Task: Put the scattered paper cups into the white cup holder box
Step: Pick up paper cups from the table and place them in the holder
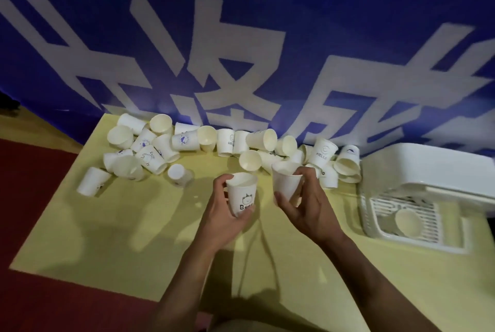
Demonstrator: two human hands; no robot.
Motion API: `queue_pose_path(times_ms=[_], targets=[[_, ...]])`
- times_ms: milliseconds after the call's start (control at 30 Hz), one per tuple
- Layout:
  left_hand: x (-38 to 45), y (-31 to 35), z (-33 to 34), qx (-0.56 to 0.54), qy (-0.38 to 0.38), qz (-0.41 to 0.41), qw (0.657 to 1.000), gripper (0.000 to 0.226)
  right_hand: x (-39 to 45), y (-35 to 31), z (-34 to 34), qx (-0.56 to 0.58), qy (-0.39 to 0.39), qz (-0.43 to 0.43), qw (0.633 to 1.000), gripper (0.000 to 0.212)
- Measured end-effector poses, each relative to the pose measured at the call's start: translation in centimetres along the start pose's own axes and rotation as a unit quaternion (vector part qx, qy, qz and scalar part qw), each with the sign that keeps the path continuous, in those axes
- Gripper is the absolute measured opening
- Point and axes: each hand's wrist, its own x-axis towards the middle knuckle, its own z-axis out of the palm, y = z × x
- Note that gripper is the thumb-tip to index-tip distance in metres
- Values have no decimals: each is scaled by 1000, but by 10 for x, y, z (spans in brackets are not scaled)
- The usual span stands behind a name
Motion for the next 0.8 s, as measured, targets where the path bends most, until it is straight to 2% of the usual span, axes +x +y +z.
queue_pose_path(times_ms=[100, 200, 333, 400, 533, 667, 800], targets=[[-15, 29, 43, 11, -20, 12, 1000, 72, -35, 17, -45, 28, 13, 19, 999, 61], [-32, 59, 97, 15, -47, 27, 998, 65, -75, 46, -93, 7, 34, 55, 998, 82], [-60, 97, 180, 14, -62, 42, 997, 52, -130, 93, -158, 9, 37, 102, 994, 98], [-74, 115, 220, 19, -63, 56, 996, 56, -153, 118, -188, 14, 44, 129, 991, 103], [-89, 142, 292, 21, -64, 93, 993, 76, -187, 168, -239, 44, 48, 157, 985, 98], [-87, 157, 348, 76, -56, 131, 987, 76, -211, 203, -285, 54, 46, 146, 987, 80], [-74, 163, 385, 110, -40, 136, 984, 76, -226, 227, -318, 81, 64, 164, 981, 76]])
